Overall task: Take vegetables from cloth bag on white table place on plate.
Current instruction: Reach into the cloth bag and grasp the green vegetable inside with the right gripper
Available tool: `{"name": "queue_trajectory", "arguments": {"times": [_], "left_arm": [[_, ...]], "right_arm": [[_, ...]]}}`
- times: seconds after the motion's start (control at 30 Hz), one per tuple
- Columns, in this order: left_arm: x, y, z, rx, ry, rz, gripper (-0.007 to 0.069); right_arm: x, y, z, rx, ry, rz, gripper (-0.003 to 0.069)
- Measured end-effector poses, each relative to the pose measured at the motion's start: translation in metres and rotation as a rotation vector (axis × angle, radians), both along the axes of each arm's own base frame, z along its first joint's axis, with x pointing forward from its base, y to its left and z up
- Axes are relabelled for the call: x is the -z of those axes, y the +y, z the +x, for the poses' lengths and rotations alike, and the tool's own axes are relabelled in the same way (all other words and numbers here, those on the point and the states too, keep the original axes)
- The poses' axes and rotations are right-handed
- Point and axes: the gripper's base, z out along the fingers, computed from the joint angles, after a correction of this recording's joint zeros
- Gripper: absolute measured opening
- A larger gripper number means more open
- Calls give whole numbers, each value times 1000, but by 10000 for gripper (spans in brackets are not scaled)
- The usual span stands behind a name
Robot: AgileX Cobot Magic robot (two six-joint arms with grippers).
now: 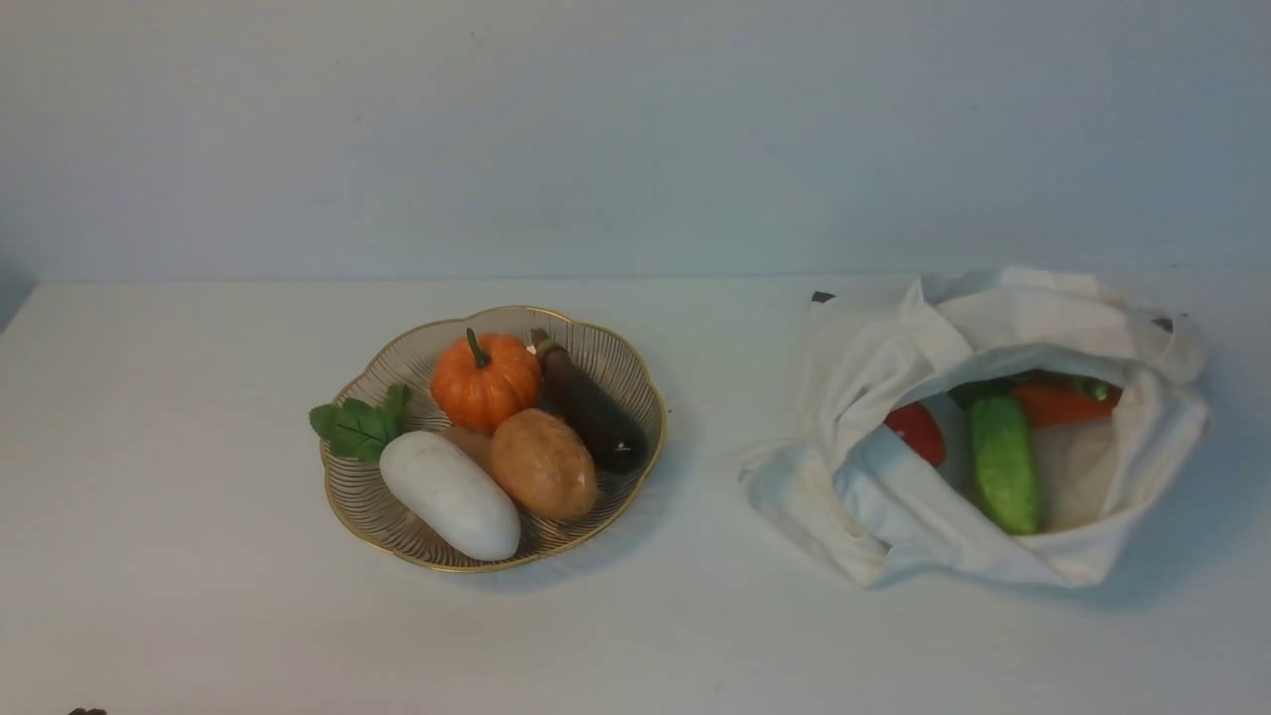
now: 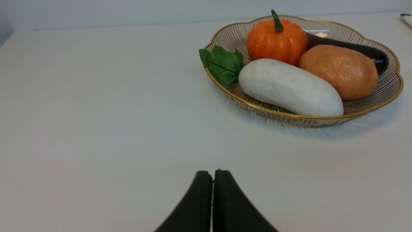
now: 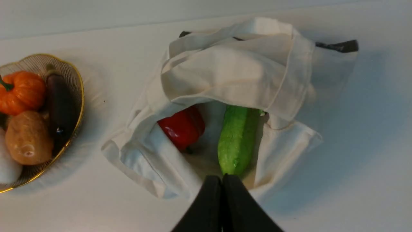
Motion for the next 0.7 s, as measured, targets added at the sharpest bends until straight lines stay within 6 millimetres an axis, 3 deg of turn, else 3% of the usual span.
{"name": "queue_trajectory", "arguments": {"times": [0.2,0.5,0.7], "left_arm": [[0,0,0,0,0,0,-8],[0,0,0,0,0,0,-8],[0,0,0,0,0,0,-8]], "right_arm": [[28,20,40,-82,99,-65,-11],[77,54,79,-115,211,-209,17],[116,77,103,-131,262,-263,146]]}}
